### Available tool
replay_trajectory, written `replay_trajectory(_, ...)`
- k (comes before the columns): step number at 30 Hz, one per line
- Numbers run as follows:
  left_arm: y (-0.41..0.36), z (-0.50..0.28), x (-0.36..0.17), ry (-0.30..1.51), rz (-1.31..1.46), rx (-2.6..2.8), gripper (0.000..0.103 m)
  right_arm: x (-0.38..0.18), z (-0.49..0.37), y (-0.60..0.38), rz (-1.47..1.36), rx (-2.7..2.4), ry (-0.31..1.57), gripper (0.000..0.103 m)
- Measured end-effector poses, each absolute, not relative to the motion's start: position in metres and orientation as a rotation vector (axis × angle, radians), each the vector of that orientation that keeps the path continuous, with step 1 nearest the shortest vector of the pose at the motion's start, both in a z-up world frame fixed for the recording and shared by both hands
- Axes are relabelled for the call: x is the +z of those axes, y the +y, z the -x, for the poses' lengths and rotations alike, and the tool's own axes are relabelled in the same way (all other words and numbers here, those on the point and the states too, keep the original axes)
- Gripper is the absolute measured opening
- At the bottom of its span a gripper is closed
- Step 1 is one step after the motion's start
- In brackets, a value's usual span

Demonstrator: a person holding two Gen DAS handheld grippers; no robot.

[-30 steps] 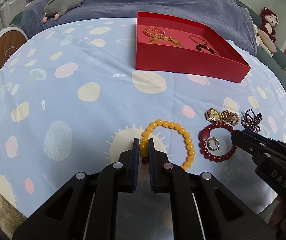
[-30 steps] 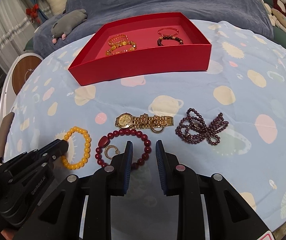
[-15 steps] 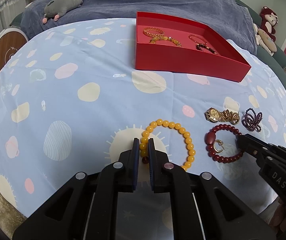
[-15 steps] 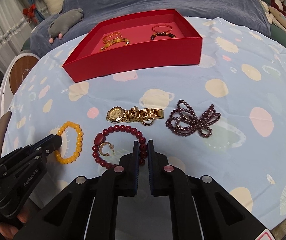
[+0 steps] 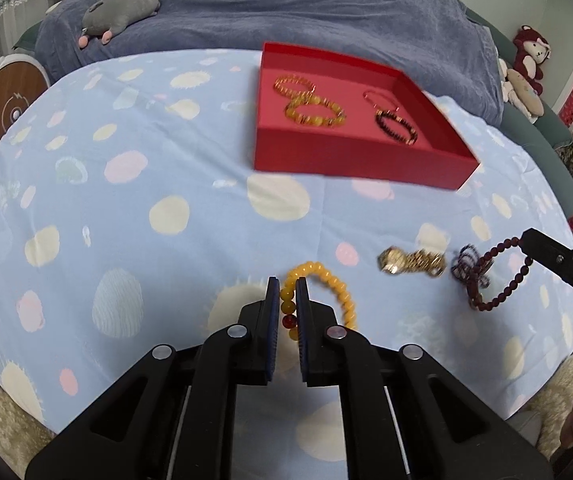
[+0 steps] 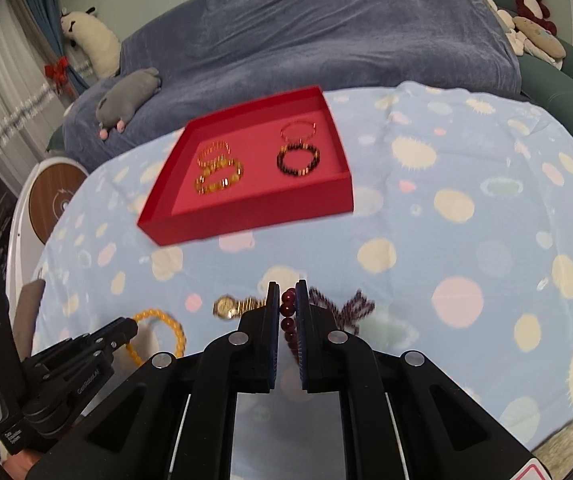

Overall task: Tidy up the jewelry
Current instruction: 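Lower both bracelets into the red box and open both tools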

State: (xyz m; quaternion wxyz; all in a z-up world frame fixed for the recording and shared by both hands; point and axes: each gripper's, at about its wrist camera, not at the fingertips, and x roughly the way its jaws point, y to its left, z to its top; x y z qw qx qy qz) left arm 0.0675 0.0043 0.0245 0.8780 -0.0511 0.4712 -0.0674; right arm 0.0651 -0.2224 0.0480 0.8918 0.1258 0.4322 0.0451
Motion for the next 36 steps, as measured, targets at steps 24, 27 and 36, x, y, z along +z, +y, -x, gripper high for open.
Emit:
replay_trajectory(24, -0.037, -0.225, 0.067, 0.909, 0.246, -0.249, 0.007, 0.04, -0.222, -0.213, -0.42, 0.198, 0.907, 0.008)
replay_trajectory(27, -0.038, -0.229, 0.042, 0.957, 0.215, -0.235, 0.008, 0.022, -0.226, -0.21, -0.363, 0.183, 0.945, 0.008)
replay_trajectory(36, -0.023, -0.219, 0.018, 0.954, 0.202, -0.151, 0.045, 0.008, -0.218, -0.216, -0.239, 0.106, 0.949, 0.019)
